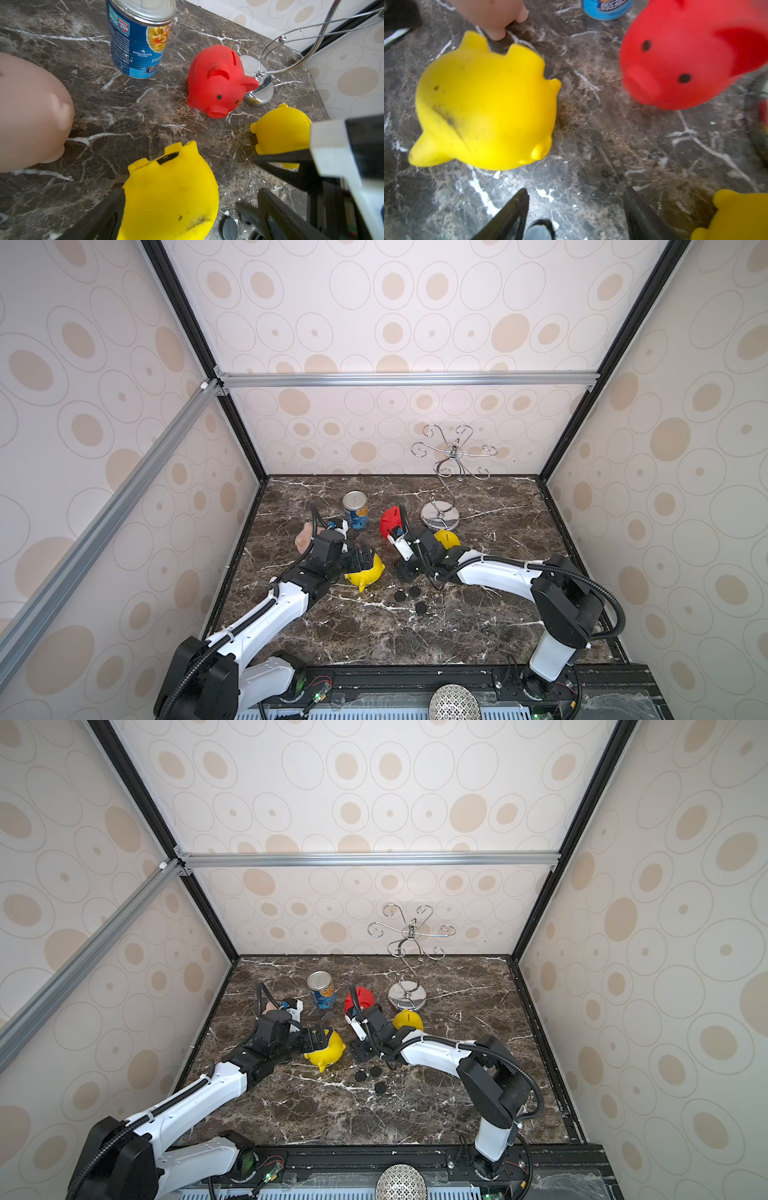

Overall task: Open piggy banks
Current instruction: Adjust the piggy bank at the center of the board.

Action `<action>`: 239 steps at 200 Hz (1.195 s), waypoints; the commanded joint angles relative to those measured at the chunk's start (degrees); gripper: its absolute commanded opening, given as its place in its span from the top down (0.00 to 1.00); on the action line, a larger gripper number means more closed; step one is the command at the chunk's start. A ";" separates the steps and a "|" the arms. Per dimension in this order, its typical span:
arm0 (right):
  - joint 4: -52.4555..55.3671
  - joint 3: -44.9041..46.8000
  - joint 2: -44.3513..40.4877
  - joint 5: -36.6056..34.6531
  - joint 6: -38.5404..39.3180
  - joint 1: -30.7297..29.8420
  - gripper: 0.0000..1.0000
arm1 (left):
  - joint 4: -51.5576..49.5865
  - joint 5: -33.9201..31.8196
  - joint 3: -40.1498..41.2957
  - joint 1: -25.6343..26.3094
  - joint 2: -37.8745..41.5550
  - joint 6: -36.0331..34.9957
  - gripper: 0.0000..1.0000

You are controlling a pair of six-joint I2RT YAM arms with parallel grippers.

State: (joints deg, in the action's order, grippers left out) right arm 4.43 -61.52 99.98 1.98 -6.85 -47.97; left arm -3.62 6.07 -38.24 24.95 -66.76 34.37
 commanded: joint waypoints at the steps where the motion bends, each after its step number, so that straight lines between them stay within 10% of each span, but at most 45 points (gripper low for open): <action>1: -1.31 0.38 2.35 2.36 -2.19 -1.52 0.27 | 2.26 -0.25 -4.57 -1.06 -3.10 -1.94 0.01; 161: 0.64 -4.20 4.86 -3.78 2.97 1.71 0.31 | 0.80 -2.75 -4.11 -1.58 -6.19 -3.81 0.04; 239: -21.51 11.33 1.42 13.97 3.59 -3.24 0.37 | 2.89 -4.49 -3.84 -1.57 -7.91 -3.17 0.08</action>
State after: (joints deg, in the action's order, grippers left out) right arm -7.55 -51.27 99.63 10.98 -2.11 -49.50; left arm -2.11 2.98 -41.69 23.57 -73.93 31.77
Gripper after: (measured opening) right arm 0.627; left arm 0.928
